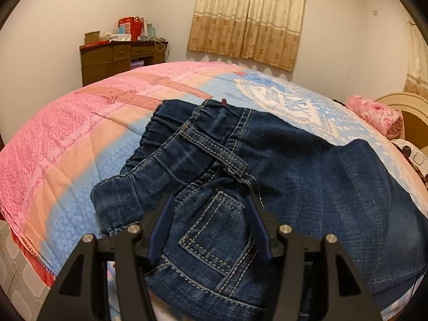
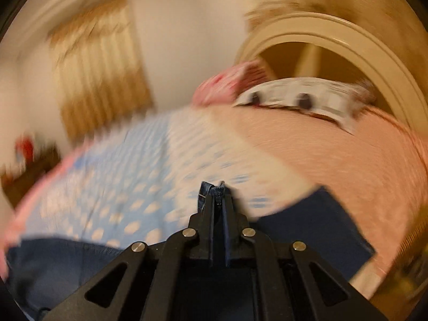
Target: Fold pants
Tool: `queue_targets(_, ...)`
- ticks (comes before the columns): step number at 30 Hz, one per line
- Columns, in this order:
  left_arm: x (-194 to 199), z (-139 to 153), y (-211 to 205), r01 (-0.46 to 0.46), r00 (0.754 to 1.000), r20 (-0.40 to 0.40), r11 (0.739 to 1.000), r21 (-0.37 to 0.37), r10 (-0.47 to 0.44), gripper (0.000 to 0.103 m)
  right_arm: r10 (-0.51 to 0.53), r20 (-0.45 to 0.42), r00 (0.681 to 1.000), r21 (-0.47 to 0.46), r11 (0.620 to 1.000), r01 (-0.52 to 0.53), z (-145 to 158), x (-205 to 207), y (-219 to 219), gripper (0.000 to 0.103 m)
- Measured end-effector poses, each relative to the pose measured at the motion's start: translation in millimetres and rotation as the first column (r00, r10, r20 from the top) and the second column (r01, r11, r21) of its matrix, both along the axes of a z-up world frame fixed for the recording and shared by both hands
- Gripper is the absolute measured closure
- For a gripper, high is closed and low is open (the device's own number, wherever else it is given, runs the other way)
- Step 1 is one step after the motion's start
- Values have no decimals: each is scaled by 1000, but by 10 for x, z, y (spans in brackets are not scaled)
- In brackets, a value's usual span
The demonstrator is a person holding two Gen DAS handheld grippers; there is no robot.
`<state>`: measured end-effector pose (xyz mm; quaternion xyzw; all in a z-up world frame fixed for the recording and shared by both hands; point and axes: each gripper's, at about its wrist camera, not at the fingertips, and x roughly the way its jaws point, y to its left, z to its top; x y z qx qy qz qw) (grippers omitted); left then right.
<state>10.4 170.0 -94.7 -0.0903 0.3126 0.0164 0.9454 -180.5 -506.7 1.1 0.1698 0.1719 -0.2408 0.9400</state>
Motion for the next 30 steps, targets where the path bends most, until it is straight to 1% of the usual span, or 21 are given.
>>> queue_targets(1,3,1,4,-2,1000,-3,1000,2,2,45,-22,17,1000,33,999,22,-69,-145,-151,98)
queue_targets(2,5,2,0,-4,1000,-5,1000,2,4,45,-46,31,998,93,995,43,-195,-335,-349,98)
queue_targets(4,14,10,14,-12,1000,-12,1000,-10,12,44,-118,30,993,214,971,109,-551,-674,-688,98)
queue_targets(5,22,14,23,-16,1000,-17,1000,-19,15,44,-147,19,989,285,949,135,-822,-837,-879,98)
queue_targets(7,38,27,30,-21,999,-27,999,-31,20,43,-191,-14,982,343,921,184,-1117,-1004,-1038,98)
queue_targets(8,42,34,29,-23,999,-30,999,-36,22,42,-188,-6,982,380,908,176,-1255,-1083,-1102,98)
queue_targets(9,49,36,38,-28,999,-33,999,-44,26,42,-186,30,982,388,907,160,-1307,-1137,-1102,98)
queue_targets(11,58,40,35,-36,999,-39,998,-51,34,42,-194,12,981,369,913,176,-1276,-1093,-1064,98)
queue_targets(14,66,44,34,-44,998,-44,997,-61,41,41,-221,-88,971,316,918,238,-1168,-942,-994,97)
queue_targets(16,65,37,27,-44,998,-43,997,-57,41,41,-275,-100,956,343,893,293,-1087,-969,-1023,88)
queue_targets(18,71,44,20,-46,998,-46,998,-48,44,41,-431,-109,896,336,832,442,-1001,-1210,-1080,88)
queue_targets(19,78,45,13,-47,998,-49,998,-44,45,40,-488,-75,870,316,815,485,-909,-1298,-1073,87)
queue_targets(20,83,49,1,-46,998,-49,998,-44,44,39,-472,-14,881,287,843,456,-785,-1311,-1083,87)
queue_targets(21,85,49,-7,-46,998,-49,998,-45,44,37,-406,9,914,262,883,389,-693,-1230,-1114,88)
queue_targets(22,89,49,-17,-49,998,-49,998,-42,46,37,-305,6,952,245,924,295,-611,-1071,-1154,88)
queue_targets(23,87,47,-28,-50,998,-48,998,-39,48,37,-214,-1,977,250,946,208,-573,-920,-1197,88)
queue_targets(25,81,43,-47,-55,997,-47,998,-30,53,37,-113,-24,993,273,955,115,-553,-681,-1275,87)
queue_targets(26,76,42,-49,-56,997,-48,998,-29,55,37,-83,-49,995,273,957,93,-539,-523,-1322,87)
queue_targets(28,70,45,-49,-59,997,-53,998,-34,57,37,-31,-58,998,274,961,45,-508,-263,-1399,85)
queue_targets(29,67,45,-47,-60,997,-55,998,-37,58,37,-5,-51,999,296,955,20,-513,-159,-1444,82)
queue_targets(30,68,47,-47,-61,997,-57,997,-39,58,37,13,-51,999,321,947,4,-523,-63,-1456,68)
